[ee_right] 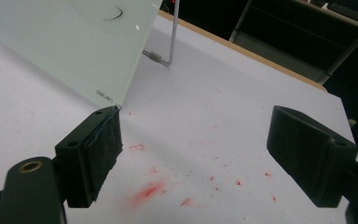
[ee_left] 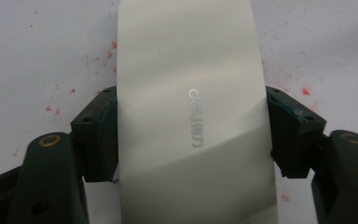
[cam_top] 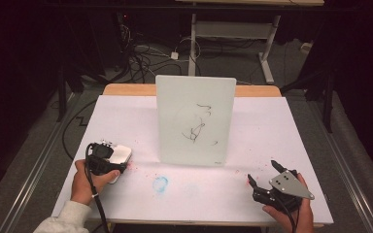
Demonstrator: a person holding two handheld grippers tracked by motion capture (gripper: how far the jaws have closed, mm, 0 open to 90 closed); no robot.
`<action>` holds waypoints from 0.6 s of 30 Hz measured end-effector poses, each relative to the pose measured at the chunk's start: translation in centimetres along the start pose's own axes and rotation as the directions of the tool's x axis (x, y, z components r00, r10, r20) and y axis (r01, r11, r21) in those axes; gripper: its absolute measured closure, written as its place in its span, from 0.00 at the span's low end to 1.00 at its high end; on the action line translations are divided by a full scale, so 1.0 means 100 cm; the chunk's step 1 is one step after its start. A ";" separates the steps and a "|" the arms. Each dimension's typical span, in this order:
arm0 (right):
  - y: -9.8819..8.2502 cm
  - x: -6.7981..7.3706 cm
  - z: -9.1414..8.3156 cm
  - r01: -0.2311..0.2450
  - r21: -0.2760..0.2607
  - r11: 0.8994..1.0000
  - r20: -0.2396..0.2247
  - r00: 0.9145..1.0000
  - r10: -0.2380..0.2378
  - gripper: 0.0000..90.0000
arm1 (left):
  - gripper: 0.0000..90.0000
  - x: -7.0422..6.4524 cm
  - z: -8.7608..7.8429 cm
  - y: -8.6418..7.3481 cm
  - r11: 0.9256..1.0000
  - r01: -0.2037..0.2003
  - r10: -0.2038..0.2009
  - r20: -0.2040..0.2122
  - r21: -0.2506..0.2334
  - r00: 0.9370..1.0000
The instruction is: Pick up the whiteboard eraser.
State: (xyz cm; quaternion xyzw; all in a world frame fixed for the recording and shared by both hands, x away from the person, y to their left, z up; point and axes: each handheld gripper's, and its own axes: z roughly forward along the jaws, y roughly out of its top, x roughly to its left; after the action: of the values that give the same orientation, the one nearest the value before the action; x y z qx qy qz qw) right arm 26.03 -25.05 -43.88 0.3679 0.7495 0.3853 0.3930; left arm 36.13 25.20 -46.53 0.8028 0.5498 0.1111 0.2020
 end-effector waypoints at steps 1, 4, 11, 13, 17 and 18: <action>0.000 0.000 0.000 0.000 -0.001 1.000 0.001 1.000 0.000 0.20 | 0.32 0.000 0.000 0.000 1.000 -0.001 0.001 -0.002 -0.002 1.000; 0.000 0.000 0.000 0.000 -0.002 1.000 -0.001 1.000 0.000 0.20 | 0.32 0.000 -0.003 0.000 1.000 -0.025 0.025 -0.041 -0.006 0.999; 0.000 -0.002 0.001 0.000 -0.005 1.000 -0.002 1.000 0.000 0.20 | 0.32 0.000 -0.012 -0.004 0.996 -0.056 0.053 -0.052 -0.067 0.997; -0.001 -0.003 0.002 -0.002 -0.002 1.000 -0.004 1.000 0.002 0.20 | 0.32 0.000 -0.013 -0.005 0.995 -0.062 0.058 -0.049 -0.080 0.997; -0.001 -0.003 0.003 -0.017 -0.002 1.000 -0.009 1.000 0.017 0.20 | 0.32 -0.005 -0.017 -0.006 0.986 -0.107 0.099 -0.069 -0.127 0.993; -0.001 -0.003 0.004 -0.016 -0.003 1.000 -0.006 1.000 0.016 0.20 | 0.32 -0.006 -0.018 -0.006 0.984 -0.115 0.106 -0.070 -0.136 0.992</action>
State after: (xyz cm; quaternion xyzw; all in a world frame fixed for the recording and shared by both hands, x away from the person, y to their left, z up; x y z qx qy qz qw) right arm 26.45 -25.26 -44.00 0.3720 0.7473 0.3905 0.3882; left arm 34.65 25.22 -45.14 0.8120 0.5015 0.1855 0.2339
